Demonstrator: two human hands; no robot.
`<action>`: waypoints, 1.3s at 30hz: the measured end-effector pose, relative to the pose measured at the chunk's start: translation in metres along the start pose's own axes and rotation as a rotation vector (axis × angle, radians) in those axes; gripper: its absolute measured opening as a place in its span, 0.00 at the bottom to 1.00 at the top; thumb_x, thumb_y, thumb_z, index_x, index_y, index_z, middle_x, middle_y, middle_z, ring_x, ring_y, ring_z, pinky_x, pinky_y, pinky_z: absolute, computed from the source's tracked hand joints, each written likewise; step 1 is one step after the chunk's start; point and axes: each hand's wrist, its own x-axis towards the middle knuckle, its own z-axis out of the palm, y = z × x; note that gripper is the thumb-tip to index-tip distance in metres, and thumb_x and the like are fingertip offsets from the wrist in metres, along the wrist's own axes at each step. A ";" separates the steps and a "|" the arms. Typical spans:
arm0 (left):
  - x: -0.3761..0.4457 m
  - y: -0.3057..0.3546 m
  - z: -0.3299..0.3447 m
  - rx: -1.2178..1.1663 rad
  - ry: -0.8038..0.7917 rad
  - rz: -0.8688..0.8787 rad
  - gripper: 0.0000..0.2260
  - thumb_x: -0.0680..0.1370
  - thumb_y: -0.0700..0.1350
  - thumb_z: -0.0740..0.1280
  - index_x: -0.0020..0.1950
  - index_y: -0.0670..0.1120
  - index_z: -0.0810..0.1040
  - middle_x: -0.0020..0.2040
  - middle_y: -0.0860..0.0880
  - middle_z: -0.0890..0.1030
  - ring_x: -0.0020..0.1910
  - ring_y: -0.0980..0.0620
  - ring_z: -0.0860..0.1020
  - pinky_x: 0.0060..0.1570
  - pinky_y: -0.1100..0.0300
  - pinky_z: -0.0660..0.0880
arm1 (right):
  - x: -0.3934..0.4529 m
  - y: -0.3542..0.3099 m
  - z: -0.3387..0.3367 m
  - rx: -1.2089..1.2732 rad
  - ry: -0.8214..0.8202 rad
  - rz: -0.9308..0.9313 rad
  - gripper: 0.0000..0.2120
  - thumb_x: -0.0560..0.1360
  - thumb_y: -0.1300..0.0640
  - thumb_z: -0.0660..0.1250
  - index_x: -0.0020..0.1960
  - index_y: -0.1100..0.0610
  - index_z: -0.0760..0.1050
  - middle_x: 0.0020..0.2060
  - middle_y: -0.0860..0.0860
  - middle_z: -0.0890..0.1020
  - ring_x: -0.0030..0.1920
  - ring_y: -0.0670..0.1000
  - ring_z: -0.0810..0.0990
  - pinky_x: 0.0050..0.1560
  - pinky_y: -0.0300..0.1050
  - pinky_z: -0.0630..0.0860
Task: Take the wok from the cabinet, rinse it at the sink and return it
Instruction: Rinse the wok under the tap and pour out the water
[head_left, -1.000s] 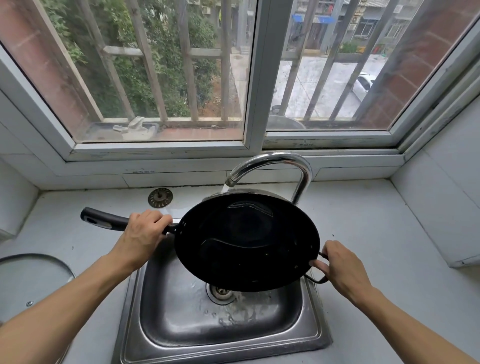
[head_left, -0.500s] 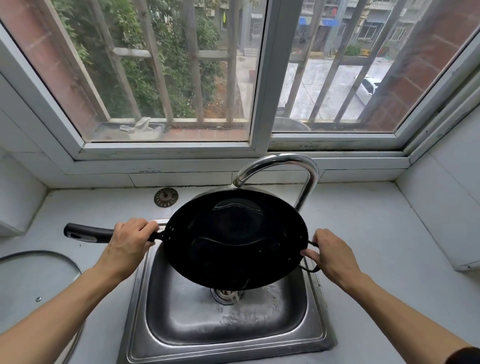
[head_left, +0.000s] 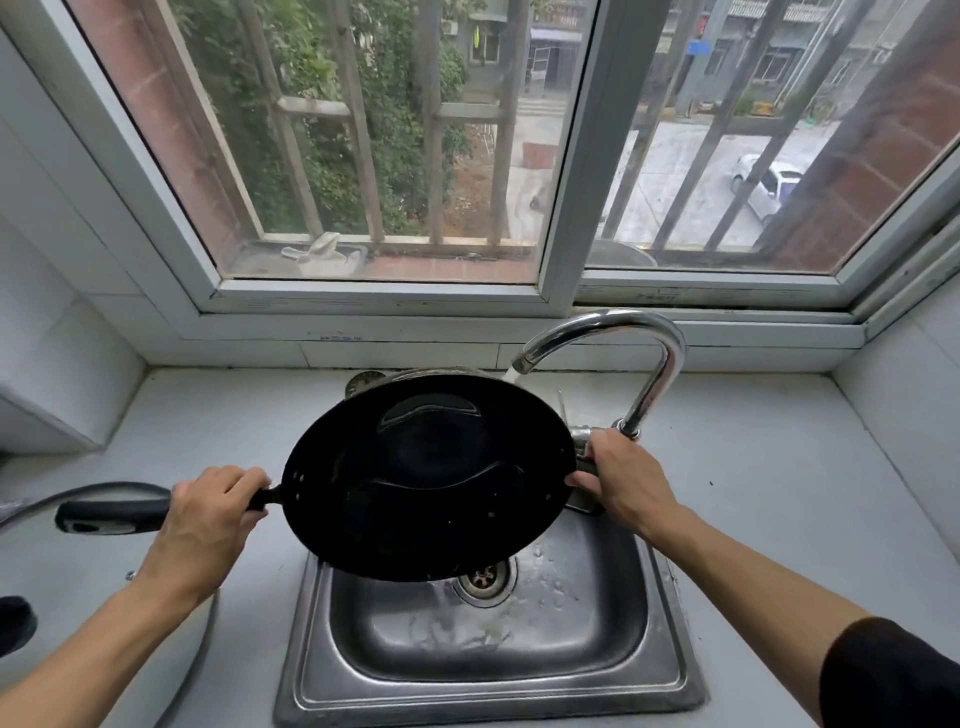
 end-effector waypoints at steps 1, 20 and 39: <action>-0.002 -0.002 -0.002 0.000 0.005 -0.002 0.21 0.60 0.34 0.80 0.45 0.46 0.75 0.38 0.49 0.77 0.38 0.41 0.76 0.36 0.49 0.68 | 0.003 -0.003 0.000 0.006 0.008 -0.012 0.19 0.70 0.45 0.73 0.44 0.54 0.65 0.43 0.53 0.75 0.44 0.58 0.76 0.39 0.49 0.68; -0.023 -0.010 -0.010 0.012 0.074 -0.030 0.22 0.59 0.33 0.80 0.47 0.46 0.75 0.39 0.49 0.77 0.40 0.41 0.76 0.38 0.50 0.66 | 0.013 -0.021 -0.009 0.015 0.055 -0.062 0.19 0.69 0.45 0.74 0.45 0.55 0.67 0.43 0.53 0.76 0.43 0.57 0.76 0.40 0.50 0.68; -0.056 -0.008 -0.023 0.033 0.093 -0.123 0.23 0.59 0.33 0.80 0.47 0.48 0.76 0.40 0.48 0.78 0.42 0.40 0.76 0.39 0.50 0.65 | 0.006 -0.044 -0.020 0.016 0.076 -0.103 0.17 0.73 0.48 0.72 0.50 0.58 0.70 0.47 0.56 0.77 0.47 0.58 0.75 0.48 0.51 0.71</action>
